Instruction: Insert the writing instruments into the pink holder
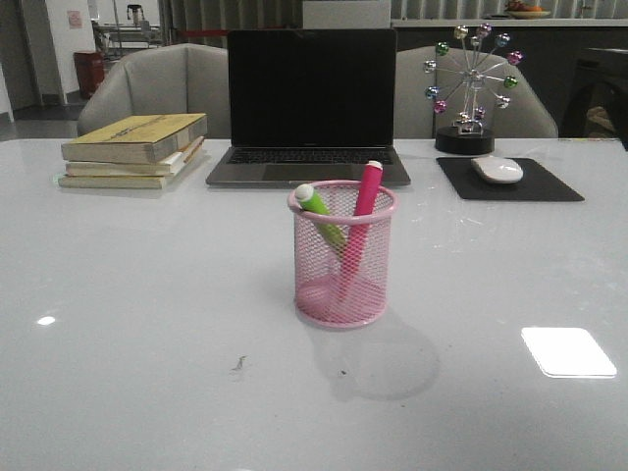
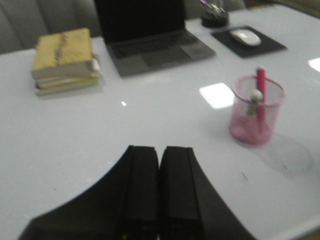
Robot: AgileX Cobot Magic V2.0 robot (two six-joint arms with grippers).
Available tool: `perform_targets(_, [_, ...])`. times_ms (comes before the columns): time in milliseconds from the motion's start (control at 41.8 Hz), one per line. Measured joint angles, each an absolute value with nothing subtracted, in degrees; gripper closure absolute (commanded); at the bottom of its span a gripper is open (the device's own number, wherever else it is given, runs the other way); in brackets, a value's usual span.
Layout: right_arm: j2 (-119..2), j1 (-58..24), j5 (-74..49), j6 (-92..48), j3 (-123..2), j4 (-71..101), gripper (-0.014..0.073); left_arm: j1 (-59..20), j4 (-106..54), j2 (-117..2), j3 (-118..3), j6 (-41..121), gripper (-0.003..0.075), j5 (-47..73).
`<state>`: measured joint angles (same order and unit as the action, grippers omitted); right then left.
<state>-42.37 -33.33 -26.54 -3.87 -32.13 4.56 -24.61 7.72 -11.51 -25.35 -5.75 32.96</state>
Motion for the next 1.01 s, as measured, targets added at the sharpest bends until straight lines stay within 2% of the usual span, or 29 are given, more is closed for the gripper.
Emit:
perform_targets(168, [-42.4, -33.3, -26.6, -3.9, -32.1, 4.6, 0.0543, -11.8, 7.1, -4.8, -16.1, -5.7, 0.0629, 22.2])
perform_targets(383, [-42.4, -33.3, -26.6, -3.9, -32.1, 4.6, 0.0543, -3.0, 2.6, -0.9, -5.9, -5.7, 0.0629, 13.5])
perform_targets(599, [-42.4, -33.3, -26.7, -3.9, -32.1, 4.5, 0.0543, -2.7, 1.3, 0.3, -0.3, -5.7, 0.0629, 10.0])
perform_targets(1006, [-42.4, -33.3, -27.2, -3.9, -32.1, 4.5, 0.0543, -5.8, 1.2, 0.3, 0.2, -5.7, 0.0629, 7.4])
